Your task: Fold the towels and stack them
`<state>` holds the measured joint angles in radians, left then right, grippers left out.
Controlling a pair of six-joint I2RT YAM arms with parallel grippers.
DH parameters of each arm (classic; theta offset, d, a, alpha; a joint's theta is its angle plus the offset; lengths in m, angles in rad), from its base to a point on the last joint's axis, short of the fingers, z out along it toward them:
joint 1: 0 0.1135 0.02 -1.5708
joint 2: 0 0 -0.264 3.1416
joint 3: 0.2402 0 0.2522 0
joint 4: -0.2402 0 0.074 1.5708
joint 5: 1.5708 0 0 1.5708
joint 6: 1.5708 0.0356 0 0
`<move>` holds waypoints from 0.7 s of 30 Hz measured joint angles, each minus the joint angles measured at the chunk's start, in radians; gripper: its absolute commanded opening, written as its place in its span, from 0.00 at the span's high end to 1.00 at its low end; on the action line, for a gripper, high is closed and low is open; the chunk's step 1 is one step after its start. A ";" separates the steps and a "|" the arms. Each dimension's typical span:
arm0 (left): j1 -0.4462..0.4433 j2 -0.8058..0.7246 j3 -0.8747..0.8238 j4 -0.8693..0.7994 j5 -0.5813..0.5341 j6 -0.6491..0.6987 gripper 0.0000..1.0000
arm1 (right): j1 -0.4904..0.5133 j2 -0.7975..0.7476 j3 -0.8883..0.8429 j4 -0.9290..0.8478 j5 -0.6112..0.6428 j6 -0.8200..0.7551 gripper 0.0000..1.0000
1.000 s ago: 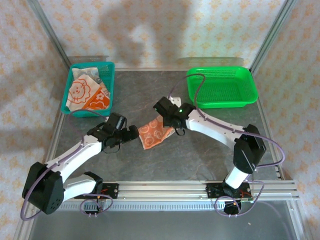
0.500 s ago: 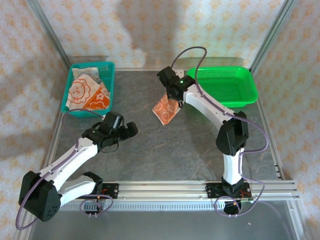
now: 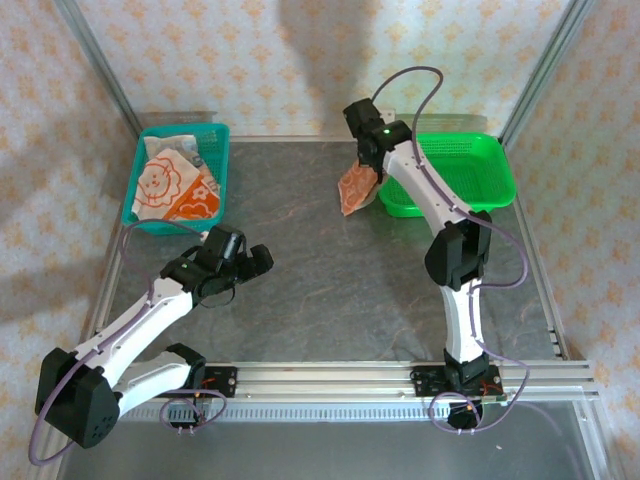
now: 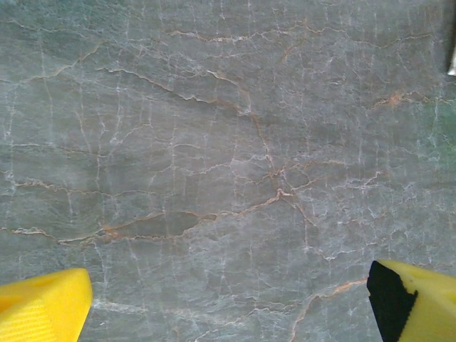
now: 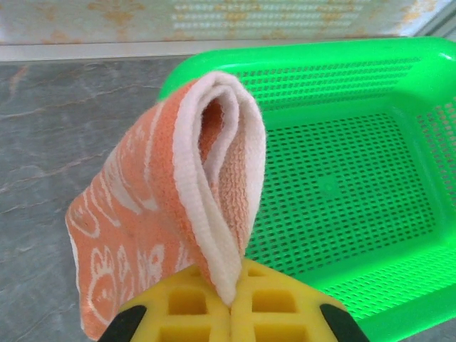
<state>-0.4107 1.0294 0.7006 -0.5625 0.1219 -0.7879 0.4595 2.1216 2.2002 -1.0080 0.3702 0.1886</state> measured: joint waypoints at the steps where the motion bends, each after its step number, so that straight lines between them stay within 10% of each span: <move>1: 0.000 0.000 0.000 -0.001 0.000 0.000 0.00 | -0.009 0.000 0.002 -0.005 0.001 -0.002 1.00; 21: 0.000 0.084 0.039 -0.009 -0.003 0.004 0.00 | -0.185 0.000 0.008 -0.025 0.000 -0.066 1.00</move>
<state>-0.4107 1.1137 0.7399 -0.5716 0.1184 -0.7841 0.2745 2.1220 2.2086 -1.0332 0.3706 0.1226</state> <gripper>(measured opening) 0.998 0.041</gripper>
